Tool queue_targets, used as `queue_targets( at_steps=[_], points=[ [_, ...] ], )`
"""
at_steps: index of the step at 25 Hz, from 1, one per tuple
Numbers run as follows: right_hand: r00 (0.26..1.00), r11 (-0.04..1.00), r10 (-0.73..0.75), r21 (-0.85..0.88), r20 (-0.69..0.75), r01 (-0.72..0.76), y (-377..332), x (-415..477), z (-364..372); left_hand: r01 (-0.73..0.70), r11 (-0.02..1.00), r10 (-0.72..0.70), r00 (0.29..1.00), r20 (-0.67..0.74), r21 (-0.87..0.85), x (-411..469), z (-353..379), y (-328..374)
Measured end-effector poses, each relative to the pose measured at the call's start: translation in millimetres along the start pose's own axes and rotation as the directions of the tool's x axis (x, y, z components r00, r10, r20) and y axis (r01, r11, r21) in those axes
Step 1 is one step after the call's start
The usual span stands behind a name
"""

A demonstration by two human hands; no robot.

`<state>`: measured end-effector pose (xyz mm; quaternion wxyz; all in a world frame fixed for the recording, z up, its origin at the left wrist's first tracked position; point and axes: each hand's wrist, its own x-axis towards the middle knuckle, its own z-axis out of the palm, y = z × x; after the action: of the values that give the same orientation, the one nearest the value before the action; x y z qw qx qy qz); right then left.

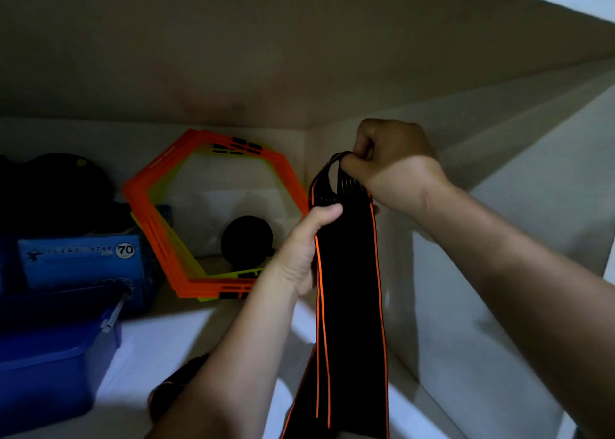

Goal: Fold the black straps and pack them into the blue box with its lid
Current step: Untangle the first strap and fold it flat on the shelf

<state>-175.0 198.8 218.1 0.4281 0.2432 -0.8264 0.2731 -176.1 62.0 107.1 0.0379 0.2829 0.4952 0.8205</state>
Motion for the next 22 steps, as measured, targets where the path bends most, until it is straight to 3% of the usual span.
queue_targets(
  at_steps=[1,2,4,8,11,16,22],
  points=[
    [1.0,1.0,-0.007,-0.014,-0.01,0.007,1.9,-1.3,-0.3,-0.108,0.977,0.144,0.969,-0.198,0.182,2.4,3.3,4.9],
    [1.0,1.0,-0.013,-0.022,-0.028,0.013,3.2,-1.9,-1.4,-0.203,0.913,0.314,0.905,-0.288,0.354,5.1,6.7,7.0],
    [0.999,1.0,-0.019,-0.021,-0.05,0.018,5.1,-1.2,-3.8,-0.266,0.796,0.462,0.848,-0.261,0.545,8.5,10.6,-0.2],
    [0.996,0.999,-0.032,-0.028,-0.086,0.03,12.0,9.7,-15.0,-0.204,0.82,0.355,0.914,-0.196,0.535,1.9,3.6,-42.6],
    [0.993,0.999,-0.01,-0.046,-0.116,0.005,21.6,19.0,-22.2,-0.041,0.826,0.216,0.944,-0.249,0.563,-19.2,-3.1,-90.7],
    [0.995,0.999,0.035,-0.022,-0.096,-0.037,39.6,18.2,-12.4,0.137,0.856,0.051,0.937,-0.344,0.498,-62.5,-18.2,-156.1],
    [0.998,0.997,0.063,0.045,-0.029,-0.062,50.4,16.4,15.6,0.227,0.88,-0.023,0.898,-0.439,0.417,-97.1,-21.9,-144.9]
  ],
)
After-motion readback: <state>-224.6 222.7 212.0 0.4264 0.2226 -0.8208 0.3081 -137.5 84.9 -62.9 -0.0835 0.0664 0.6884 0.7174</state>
